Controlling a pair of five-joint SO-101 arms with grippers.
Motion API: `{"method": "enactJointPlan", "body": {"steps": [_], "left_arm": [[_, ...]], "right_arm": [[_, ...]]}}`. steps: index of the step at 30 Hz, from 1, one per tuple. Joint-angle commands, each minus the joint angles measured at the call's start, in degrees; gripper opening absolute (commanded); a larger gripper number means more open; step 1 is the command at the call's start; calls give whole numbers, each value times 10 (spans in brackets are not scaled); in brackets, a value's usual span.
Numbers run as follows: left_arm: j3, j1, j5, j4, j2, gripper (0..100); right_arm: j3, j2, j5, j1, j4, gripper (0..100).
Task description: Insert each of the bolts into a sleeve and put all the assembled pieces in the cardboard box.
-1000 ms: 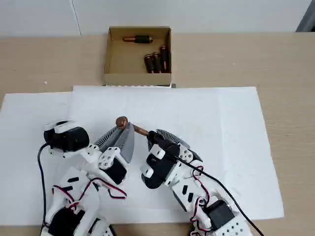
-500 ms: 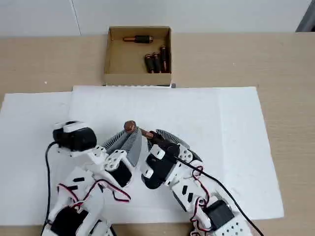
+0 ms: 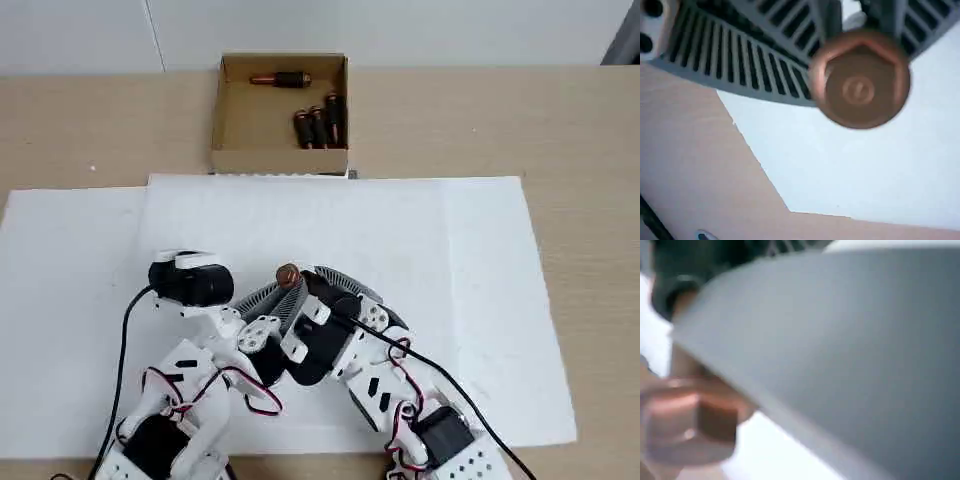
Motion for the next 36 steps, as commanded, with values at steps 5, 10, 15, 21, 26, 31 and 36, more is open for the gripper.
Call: {"method": "enactJointPlan", "body": {"steps": [5,10,15,21,26,31,36], "left_arm": [[0,6,-18,0,-1,265],[-24,-39,-54,-1,-1,255],[-58,-121,-106,1,-1,216],[-77,-219,-168,17,-1,6],[-62,-287,-188,46,0,6],[18,-305,-236,62,-1,6],[87,-309,-268,48,-2,6]], "right_arm": [[8,-6,3,5,-18,2],[8,-6,2,7,-18,2],[8,-7,-3,14,-18,2],[4,-7,-57,80,-18,2],[3,-1,-140,135,-14,2],[-33,0,-251,159,36,2],[-134,14,-295,160,145,2]]}}
